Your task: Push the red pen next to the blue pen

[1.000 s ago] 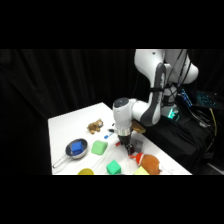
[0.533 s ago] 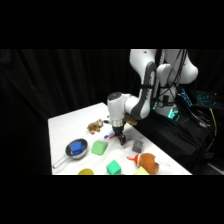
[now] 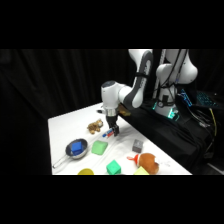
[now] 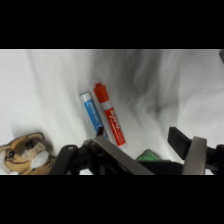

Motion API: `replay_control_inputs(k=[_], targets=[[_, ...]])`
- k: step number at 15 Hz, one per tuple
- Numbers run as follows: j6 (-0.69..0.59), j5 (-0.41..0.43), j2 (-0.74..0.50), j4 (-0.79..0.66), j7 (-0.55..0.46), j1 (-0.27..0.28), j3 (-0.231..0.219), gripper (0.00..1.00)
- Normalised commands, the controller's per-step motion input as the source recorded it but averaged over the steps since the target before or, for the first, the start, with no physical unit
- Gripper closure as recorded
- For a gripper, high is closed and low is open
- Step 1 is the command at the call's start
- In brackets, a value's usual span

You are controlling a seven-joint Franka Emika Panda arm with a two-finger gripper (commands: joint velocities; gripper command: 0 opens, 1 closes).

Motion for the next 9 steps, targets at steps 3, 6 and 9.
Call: replay_control_inputs(k=[3, 6, 9], targets=[[-0.71, 0.109, -0.57, 0.12, -0.30, -0.148, 0.097, 0.00], [-0.72, 0.074, -0.38, 0.33, -0.21, -0.088, 0.019, 0.00], [-0.57, 0.028, -0.12, 0.41, -0.08, -0.039, 0.003, 0.00]])
